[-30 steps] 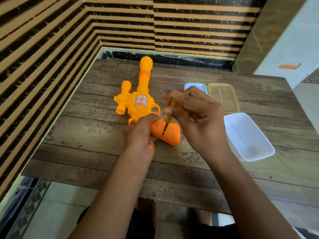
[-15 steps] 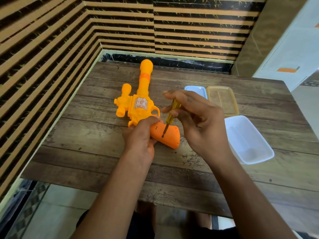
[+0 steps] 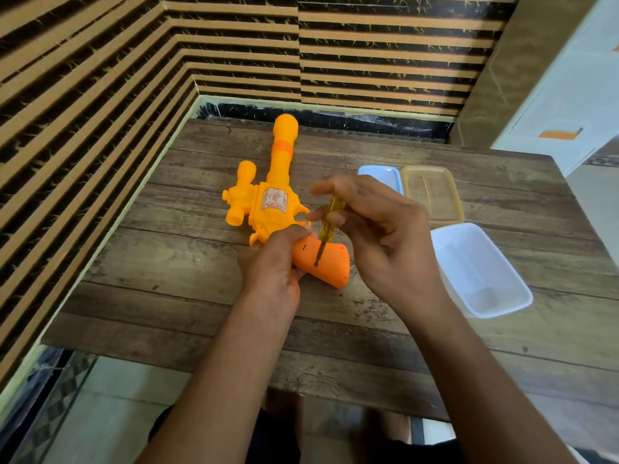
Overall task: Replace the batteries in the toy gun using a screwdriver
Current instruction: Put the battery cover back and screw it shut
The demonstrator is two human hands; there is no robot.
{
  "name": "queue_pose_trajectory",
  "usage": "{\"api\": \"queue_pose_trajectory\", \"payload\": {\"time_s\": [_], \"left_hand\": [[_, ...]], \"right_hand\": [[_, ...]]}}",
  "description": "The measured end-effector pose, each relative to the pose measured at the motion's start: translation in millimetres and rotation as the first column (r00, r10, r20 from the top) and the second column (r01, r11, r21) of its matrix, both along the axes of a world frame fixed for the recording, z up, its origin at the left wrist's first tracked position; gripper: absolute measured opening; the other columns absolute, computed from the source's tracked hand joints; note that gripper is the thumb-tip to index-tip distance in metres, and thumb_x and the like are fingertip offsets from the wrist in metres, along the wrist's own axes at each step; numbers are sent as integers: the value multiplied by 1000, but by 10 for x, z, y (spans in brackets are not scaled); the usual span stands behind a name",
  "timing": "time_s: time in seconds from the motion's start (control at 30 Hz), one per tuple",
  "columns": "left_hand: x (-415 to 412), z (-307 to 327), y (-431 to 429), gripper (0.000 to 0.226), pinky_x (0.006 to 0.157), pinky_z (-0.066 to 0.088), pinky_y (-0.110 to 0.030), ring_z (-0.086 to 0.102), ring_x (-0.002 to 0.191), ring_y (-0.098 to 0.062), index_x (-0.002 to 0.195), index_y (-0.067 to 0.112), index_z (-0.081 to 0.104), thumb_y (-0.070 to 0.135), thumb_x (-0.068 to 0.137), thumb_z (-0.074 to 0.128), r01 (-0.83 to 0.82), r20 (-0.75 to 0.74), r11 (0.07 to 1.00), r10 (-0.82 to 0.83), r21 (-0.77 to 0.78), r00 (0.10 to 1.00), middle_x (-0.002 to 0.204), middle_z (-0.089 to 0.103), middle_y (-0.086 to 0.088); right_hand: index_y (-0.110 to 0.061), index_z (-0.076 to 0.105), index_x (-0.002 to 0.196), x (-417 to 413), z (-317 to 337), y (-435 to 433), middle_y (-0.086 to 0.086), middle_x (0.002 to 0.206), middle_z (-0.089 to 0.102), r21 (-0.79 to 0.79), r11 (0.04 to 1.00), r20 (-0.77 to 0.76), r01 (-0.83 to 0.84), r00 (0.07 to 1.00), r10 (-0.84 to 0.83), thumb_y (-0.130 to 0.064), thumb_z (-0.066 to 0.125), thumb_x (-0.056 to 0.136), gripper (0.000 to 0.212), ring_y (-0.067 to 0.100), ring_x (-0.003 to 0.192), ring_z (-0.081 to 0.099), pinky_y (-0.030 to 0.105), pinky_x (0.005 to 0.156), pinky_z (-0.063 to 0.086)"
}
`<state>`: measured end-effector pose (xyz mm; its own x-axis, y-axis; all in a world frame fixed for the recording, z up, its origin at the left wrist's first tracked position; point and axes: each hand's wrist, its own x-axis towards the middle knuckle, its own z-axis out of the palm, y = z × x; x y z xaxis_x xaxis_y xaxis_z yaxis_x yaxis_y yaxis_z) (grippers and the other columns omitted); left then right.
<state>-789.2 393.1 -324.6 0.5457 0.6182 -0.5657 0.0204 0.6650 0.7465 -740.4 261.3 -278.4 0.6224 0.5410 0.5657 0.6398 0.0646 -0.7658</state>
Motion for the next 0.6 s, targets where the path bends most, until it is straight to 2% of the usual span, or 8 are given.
{"api": "queue_pose_trajectory", "payload": {"time_s": [0.07,0.17,0.2,0.37,0.47,0.57,0.6], "left_hand": [[0,26,-15,47,72,61,-41,73,85,-23,129,5,69,-4,83,73,5,-4,1000,-5,2,1000,112,76,-15],[-3,57,-32,46,75,62,-43,72,85,-23,129,4,69,-4,83,73,9,-12,1000,-9,-1,1000,120,75,-21],[-6,62,-32,46,76,62,-44,72,86,-23,128,4,69,-4,83,73,7,-13,1000,-7,0,1000,121,75,-22],[-22,65,-30,46,70,64,-40,74,79,-18,127,6,71,-1,82,77,20,-20,1000,-20,7,1000,119,77,-18],[-33,104,-48,46,83,62,-47,74,88,-24,125,5,70,-1,80,77,19,-1,1000,-19,2,1000,118,76,-20],[-39,138,-75,49,91,59,-54,72,94,-27,110,7,72,2,61,81,25,33,1000,-26,8,999,112,77,-18],[-43,142,-81,46,93,58,-56,72,96,-28,106,8,71,2,61,80,29,35,1000,-29,11,999,110,76,-16]], "right_hand": [[0,72,119,16,2,5,5,108,72,-1,1000,9,18,1000,-18,18,61,92,35,21,99,74,41,83,60],[-2,74,117,27,13,-7,6,101,73,-8,998,47,65,997,-64,14,68,90,32,13,94,71,22,78,56],[-3,75,117,26,14,-12,5,100,73,-10,997,56,74,996,-73,13,70,90,31,12,92,71,23,76,55],[-2,76,118,42,-12,-15,9,96,70,-21,995,78,101,992,-99,4,75,91,28,24,84,70,45,69,56],[-5,76,116,27,-1,-4,11,89,64,-25,994,77,103,992,-101,1,78,89,28,22,78,65,44,66,55],[-6,76,117,17,-1,13,12,86,59,-12,995,88,100,991,-99,-4,81,88,29,20,75,61,40,66,55],[-6,76,117,18,-2,15,12,86,58,-9,995,87,104,991,-103,-5,82,88,30,20,75,60,38,67,55]]}}
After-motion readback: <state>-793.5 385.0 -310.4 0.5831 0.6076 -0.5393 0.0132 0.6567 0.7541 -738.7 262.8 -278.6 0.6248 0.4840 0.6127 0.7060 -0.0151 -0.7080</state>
